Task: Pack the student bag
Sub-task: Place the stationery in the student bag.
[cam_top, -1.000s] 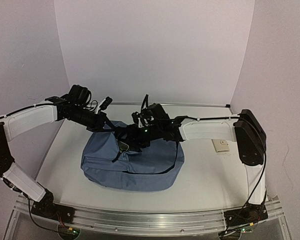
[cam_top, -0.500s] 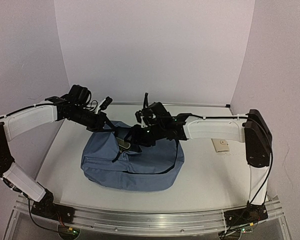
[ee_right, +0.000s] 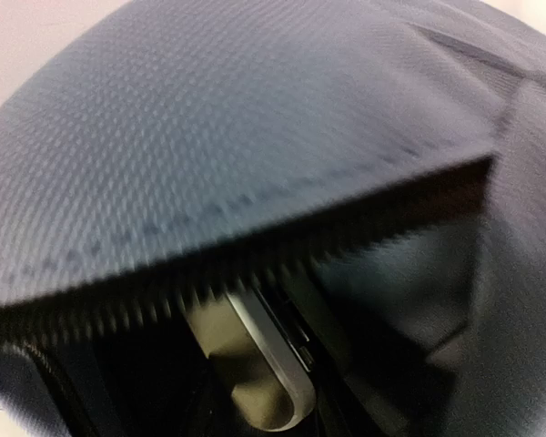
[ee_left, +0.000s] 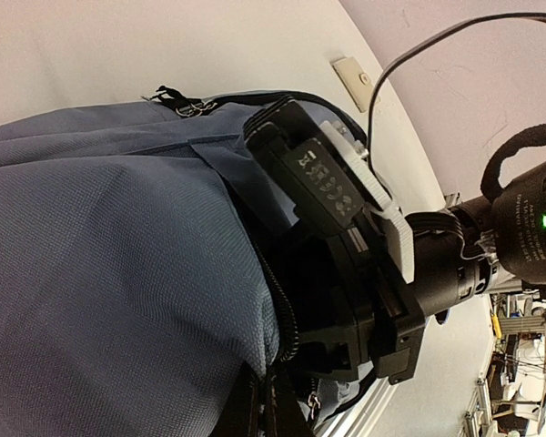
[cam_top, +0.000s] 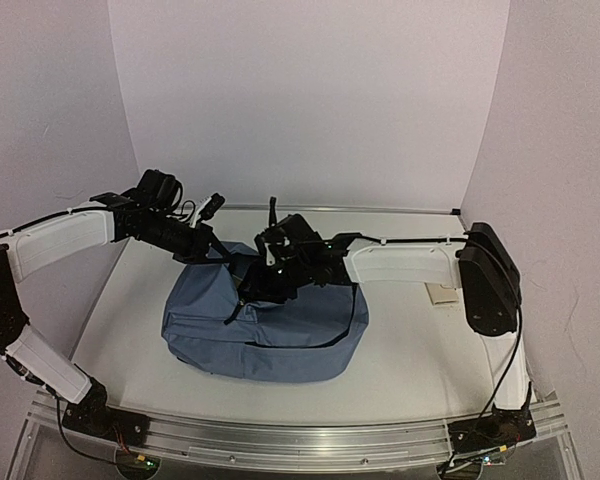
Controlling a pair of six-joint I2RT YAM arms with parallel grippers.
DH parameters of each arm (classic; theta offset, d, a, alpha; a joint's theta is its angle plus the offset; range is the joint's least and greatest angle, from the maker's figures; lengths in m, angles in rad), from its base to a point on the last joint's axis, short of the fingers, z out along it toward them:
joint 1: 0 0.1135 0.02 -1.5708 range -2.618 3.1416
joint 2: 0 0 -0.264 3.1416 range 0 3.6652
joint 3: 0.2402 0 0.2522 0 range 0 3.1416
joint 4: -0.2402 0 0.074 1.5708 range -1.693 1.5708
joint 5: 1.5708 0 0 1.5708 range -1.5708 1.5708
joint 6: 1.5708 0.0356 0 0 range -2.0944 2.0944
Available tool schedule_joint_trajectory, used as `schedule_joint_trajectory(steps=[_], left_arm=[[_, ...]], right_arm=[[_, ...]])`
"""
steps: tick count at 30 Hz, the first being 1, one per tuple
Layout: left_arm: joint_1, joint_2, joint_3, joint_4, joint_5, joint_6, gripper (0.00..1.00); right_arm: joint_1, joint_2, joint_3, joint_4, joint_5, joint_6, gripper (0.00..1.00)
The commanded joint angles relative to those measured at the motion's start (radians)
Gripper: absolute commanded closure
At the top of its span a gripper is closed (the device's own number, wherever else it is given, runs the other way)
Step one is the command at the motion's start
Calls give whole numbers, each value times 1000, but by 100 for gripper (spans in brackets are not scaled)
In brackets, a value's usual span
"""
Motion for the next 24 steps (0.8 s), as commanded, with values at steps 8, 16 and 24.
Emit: schedule_joint_trajectory(steps=[8, 16, 24], left_arm=[[9, 0, 25, 64, 69, 12, 100], [9, 5, 23, 72, 78, 6, 100], [9, -25, 11, 77, 28, 10, 100]], right_arm=[[29, 127, 138, 164, -95, -33, 67], [35, 133, 82, 380, -154, 15, 65], [39, -82, -113, 412, 54, -32, 38]])
